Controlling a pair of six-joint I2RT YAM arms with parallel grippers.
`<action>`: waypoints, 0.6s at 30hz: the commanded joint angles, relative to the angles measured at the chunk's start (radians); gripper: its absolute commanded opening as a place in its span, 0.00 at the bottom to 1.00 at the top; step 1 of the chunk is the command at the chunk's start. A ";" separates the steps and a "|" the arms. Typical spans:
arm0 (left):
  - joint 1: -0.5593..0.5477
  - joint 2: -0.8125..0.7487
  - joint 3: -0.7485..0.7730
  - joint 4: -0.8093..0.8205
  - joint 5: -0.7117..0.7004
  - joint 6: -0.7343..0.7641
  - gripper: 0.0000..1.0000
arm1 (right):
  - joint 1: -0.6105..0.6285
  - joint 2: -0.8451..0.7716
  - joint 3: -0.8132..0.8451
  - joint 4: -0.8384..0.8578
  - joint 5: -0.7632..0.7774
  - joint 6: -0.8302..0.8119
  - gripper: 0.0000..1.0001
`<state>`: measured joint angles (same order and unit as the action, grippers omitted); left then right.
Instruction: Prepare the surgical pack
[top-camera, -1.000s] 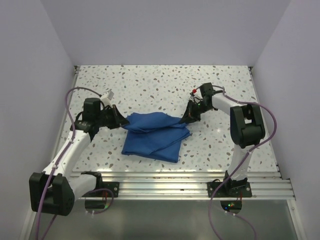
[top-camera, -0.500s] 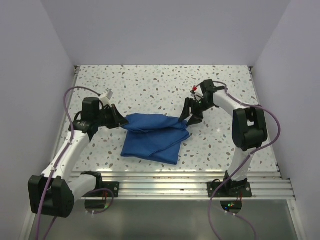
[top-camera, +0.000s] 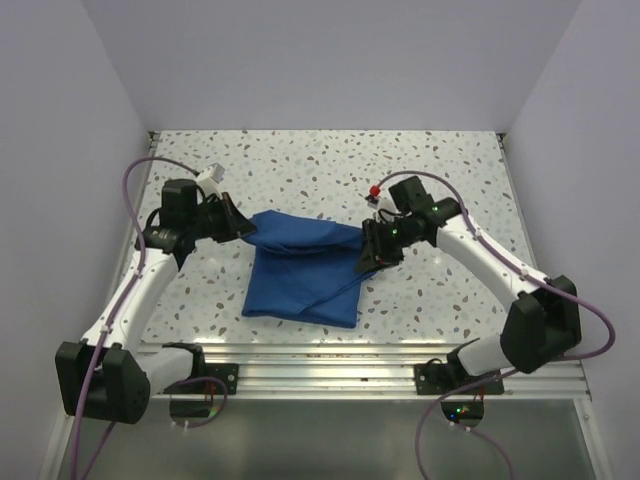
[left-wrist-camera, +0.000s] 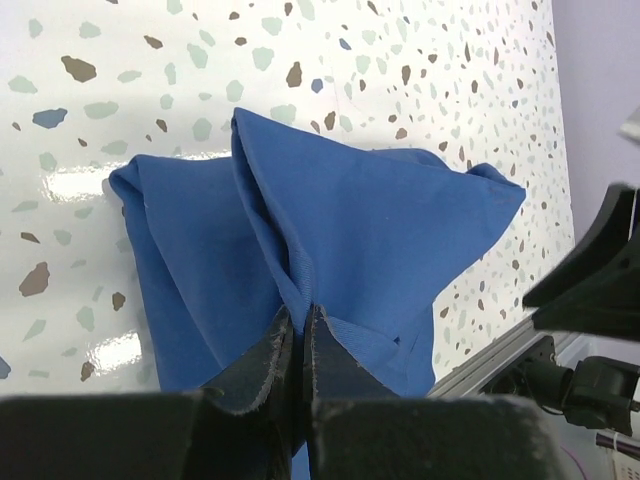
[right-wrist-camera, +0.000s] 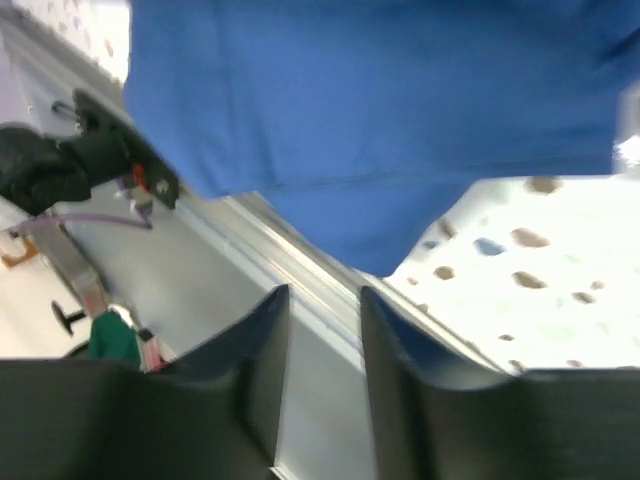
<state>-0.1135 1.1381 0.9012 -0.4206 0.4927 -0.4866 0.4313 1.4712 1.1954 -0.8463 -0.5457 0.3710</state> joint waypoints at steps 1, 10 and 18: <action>0.002 -0.015 0.073 0.025 0.004 0.002 0.00 | 0.047 -0.103 -0.127 0.117 -0.046 0.145 0.32; -0.002 0.000 0.200 0.074 -0.002 -0.012 0.00 | 0.250 -0.243 -0.421 0.550 0.002 0.454 0.00; -0.002 -0.052 0.121 0.100 0.000 -0.006 0.00 | 0.366 -0.284 -0.551 0.682 0.148 0.494 0.00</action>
<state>-0.1139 1.1400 1.0370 -0.3801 0.4786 -0.4870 0.7959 1.2308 0.7082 -0.2760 -0.4923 0.8173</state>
